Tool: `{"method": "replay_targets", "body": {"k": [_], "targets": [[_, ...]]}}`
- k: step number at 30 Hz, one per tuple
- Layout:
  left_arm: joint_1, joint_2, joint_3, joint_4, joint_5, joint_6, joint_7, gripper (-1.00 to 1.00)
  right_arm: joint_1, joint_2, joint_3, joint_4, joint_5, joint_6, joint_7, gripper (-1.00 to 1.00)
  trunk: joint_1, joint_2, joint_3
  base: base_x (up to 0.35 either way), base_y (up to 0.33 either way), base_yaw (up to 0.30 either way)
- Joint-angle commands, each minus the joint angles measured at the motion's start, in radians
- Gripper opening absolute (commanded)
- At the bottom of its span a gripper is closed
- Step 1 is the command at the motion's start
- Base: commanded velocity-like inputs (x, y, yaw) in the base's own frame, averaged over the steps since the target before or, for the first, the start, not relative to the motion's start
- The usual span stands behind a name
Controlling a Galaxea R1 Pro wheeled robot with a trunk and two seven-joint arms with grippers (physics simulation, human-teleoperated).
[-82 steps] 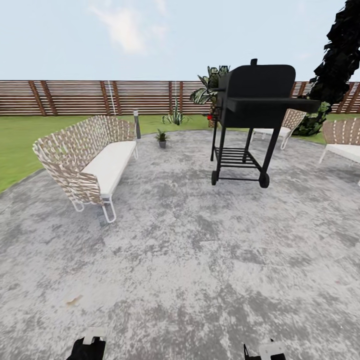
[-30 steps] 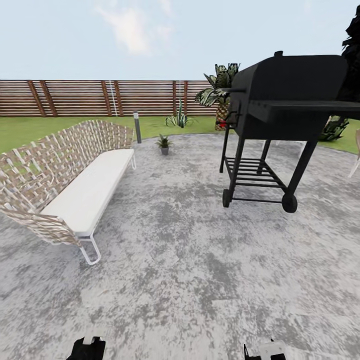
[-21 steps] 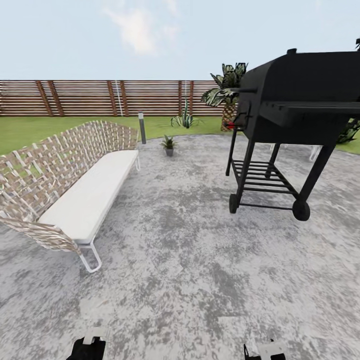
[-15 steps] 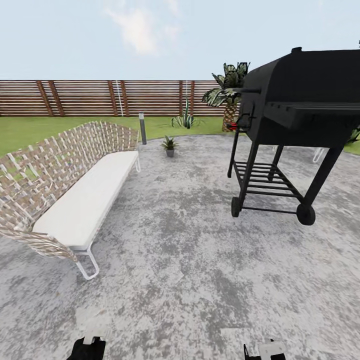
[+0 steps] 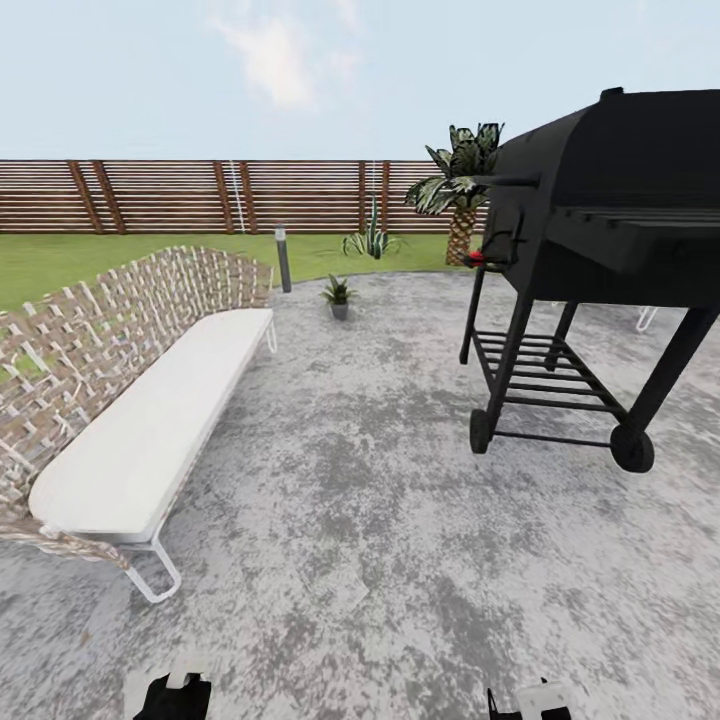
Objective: Pick up the pesticide atomizer in the garden and spray insectifuge to fully cover both potted plants in the garden.
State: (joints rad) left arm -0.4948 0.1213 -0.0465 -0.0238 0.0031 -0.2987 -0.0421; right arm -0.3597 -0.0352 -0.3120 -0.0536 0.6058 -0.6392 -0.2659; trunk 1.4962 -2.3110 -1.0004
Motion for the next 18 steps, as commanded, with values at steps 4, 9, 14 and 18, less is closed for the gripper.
{"method": "replay_targets", "body": {"k": [4,9,14,18], "targets": [[-0.001,0.000,-0.004,0.001,0.000,-0.003,-0.001,-1.00,-0.001,0.000,-0.004,0.002,0.011,-0.002,-0.007,1.00,0.000,0.000,-0.001,0.338,0.000,0.000],[-0.001,0.000,-0.004,0.001,0.000,-0.003,-0.001,-1.00,-0.001,0.000,-0.004,0.002,0.011,-0.002,-0.007,1.00,0.000,0.000,-0.001,0.338,0.000,0.000],[-0.001,0.000,-0.004,0.001,0.000,-0.003,-0.001,-1.00,-0.001,0.000,-0.004,0.002,0.011,-0.002,-0.007,1.00,0.000,0.000,-0.001,0.338,0.000,0.000],[-0.001,0.000,-0.004,0.001,0.000,-0.003,-0.001,-1.00,-0.001,0.000,-0.004,0.002,0.011,-0.002,-0.007,1.00,0.000,0.000,-0.001,0.338,0.000,0.000]]}}
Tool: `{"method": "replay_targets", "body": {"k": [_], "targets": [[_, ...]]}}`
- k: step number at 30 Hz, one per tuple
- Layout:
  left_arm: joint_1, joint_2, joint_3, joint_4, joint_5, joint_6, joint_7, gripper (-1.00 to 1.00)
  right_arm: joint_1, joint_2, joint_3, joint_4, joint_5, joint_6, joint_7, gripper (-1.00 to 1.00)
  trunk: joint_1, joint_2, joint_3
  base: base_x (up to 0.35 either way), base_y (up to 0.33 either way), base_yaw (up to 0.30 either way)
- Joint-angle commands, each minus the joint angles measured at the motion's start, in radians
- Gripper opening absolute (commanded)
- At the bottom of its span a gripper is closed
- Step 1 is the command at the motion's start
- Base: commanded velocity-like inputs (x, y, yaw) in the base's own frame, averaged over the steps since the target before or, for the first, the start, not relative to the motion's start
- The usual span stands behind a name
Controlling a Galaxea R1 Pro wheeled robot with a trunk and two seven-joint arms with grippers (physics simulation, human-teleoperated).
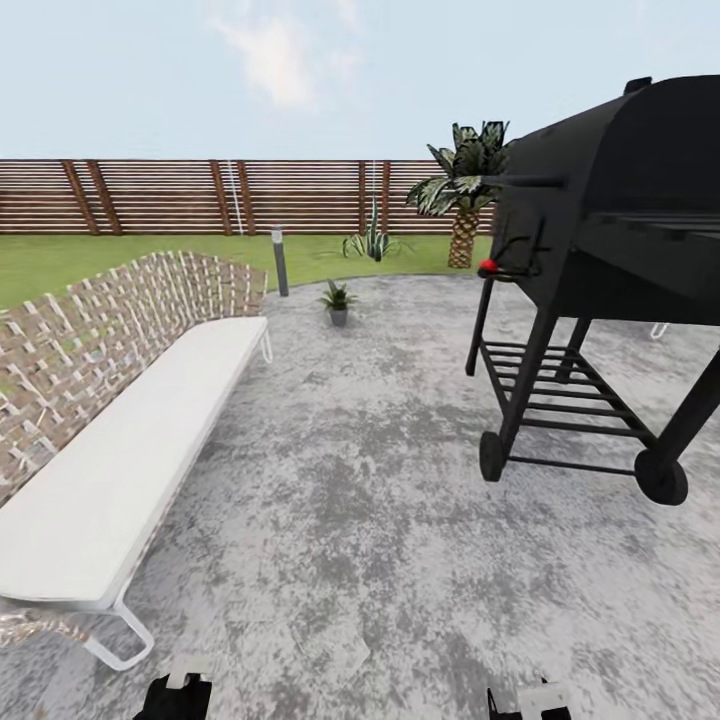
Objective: Pick up the pesticide atomizer in the garden and spray insectifuge to fully cover both potted plants in the garden.
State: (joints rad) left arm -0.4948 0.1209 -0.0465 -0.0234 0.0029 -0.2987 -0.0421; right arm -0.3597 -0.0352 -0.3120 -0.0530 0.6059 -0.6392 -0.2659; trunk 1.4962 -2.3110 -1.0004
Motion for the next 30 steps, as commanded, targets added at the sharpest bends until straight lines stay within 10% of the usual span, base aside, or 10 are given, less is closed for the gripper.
{"method": "replay_targets", "body": {"k": [1,30], "targets": [[-0.001,0.000,-0.004,0.001,0.000,-0.003,-0.001,-1.00,-0.001,0.000,-0.004,0.001,0.011,-0.002,-0.007,1.00,0.000,0.000,-0.001,0.338,0.000,0.000],[-0.001,0.002,-0.002,0.000,0.002,-0.003,-0.001,-1.00,-0.001,-0.001,-0.005,0.001,0.009,-0.002,-0.007,1.00,0.000,0.000,-0.001,0.338,0.000,0.022]]}}
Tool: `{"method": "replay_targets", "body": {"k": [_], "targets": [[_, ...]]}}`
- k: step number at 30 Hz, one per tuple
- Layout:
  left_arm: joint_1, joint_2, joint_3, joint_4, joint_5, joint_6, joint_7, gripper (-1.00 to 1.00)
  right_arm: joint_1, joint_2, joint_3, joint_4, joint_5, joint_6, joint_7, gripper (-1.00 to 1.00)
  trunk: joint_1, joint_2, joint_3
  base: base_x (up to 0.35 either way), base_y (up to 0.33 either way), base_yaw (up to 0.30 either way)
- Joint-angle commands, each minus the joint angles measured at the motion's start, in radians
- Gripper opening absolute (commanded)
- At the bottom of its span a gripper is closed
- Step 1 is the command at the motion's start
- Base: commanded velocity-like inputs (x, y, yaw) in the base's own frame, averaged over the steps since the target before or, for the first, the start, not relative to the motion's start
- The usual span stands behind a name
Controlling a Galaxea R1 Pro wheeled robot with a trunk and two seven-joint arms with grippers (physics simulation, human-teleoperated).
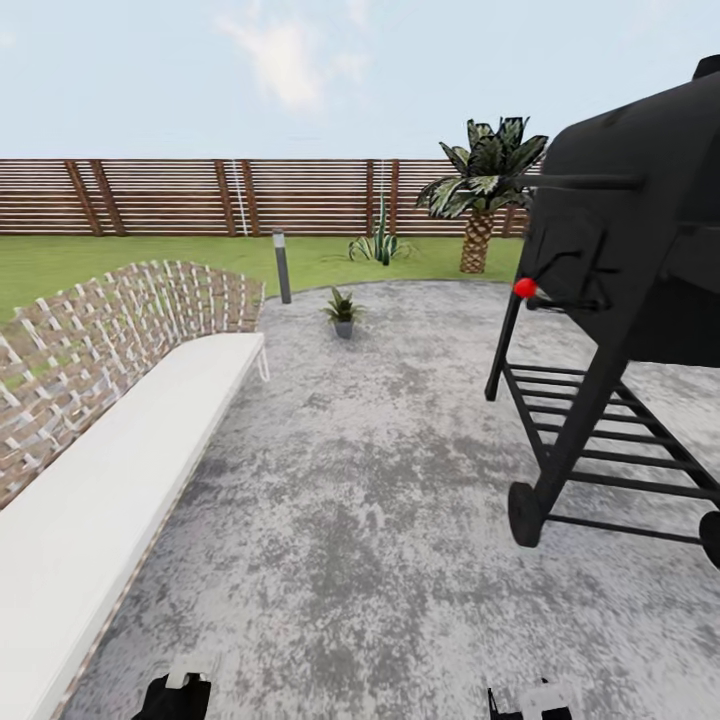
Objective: Pick up the pesticide atomizer in the garden and spray insectifuge to fully cover both potted plants in the garden.
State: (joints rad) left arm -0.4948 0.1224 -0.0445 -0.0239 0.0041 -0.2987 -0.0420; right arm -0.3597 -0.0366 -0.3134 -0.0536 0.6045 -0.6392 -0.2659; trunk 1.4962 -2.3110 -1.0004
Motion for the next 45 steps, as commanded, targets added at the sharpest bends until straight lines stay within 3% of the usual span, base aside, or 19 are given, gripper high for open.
{"method": "replay_targets", "body": {"k": [1,22,45], "targets": [[-0.001,0.000,-0.003,0.001,0.000,-0.003,-0.001,-1.00,-0.001,0.000,-0.004,0.001,0.011,-0.002,-0.007,1.00,0.000,0.000,-0.001,0.338,0.000,0.001],[-0.001,0.002,-0.003,0.001,0.001,-0.003,-0.001,-1.00,-0.001,0.001,-0.003,0.003,0.013,-0.002,-0.007,1.00,0.000,0.000,-0.001,0.338,0.003,0.000],[-0.001,0.002,-0.005,0.001,0.001,-0.003,-0.001,-1.00,-0.001,0.001,-0.003,0.003,0.014,-0.002,-0.007,1.00,0.000,0.000,-0.001,0.310,0.135,0.000]]}}
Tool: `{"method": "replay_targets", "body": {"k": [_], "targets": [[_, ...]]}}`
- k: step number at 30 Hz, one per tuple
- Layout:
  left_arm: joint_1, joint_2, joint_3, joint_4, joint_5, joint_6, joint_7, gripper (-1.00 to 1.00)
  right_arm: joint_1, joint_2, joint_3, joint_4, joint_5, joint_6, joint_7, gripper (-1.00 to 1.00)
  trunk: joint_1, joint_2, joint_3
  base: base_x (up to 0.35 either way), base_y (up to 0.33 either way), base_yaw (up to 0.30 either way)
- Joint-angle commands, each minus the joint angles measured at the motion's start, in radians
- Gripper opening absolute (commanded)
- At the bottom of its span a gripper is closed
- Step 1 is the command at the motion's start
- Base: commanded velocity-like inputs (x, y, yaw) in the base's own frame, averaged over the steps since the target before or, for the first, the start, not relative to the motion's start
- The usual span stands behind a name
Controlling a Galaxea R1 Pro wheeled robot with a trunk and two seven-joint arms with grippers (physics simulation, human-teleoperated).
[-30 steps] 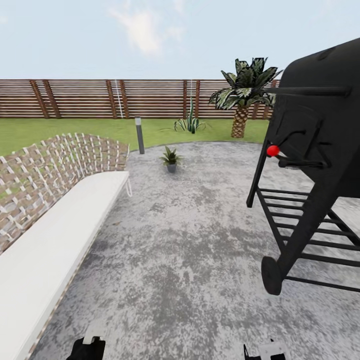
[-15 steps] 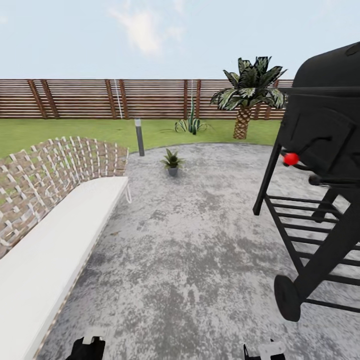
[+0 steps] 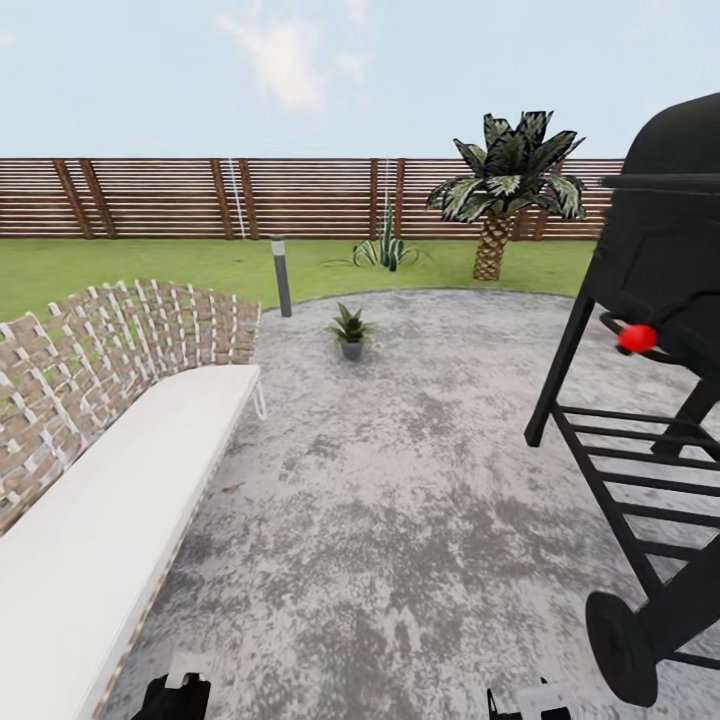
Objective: Pick up the pesticide atomizer in the garden and spray insectifuge to fully cover both potted plants in the garden.
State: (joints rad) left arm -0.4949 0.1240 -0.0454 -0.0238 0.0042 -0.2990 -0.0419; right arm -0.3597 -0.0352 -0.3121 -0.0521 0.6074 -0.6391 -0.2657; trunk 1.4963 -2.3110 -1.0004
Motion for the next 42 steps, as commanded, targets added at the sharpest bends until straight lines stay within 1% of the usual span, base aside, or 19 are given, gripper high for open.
{"method": "replay_targets", "body": {"k": [1,8,35,42], "targets": [[-0.001,0.000,-0.004,0.001,0.000,-0.003,-0.001,-1.00,-0.001,0.000,-0.004,0.001,0.010,-0.002,-0.007,1.00,0.000,0.000,-0.001,0.309,0.132,0.000],[-0.001,0.000,-0.004,0.001,0.000,-0.003,-0.001,-1.00,-0.001,0.000,-0.004,0.001,0.010,-0.002,-0.007,1.00,0.000,0.000,-0.001,0.319,0.095,0.000],[-0.001,0.000,-0.005,0.001,0.000,-0.003,-0.001,-1.00,-0.001,0.000,-0.004,0.001,0.009,-0.002,-0.007,1.00,0.000,0.000,-0.001,0.338,0.002,-0.001],[-0.001,0.000,-0.005,0.001,0.000,-0.003,-0.001,-1.00,-0.001,0.000,-0.004,0.001,0.009,-0.002,-0.007,1.00,0.000,0.000,-0.001,0.339,0.000,-0.180]]}}
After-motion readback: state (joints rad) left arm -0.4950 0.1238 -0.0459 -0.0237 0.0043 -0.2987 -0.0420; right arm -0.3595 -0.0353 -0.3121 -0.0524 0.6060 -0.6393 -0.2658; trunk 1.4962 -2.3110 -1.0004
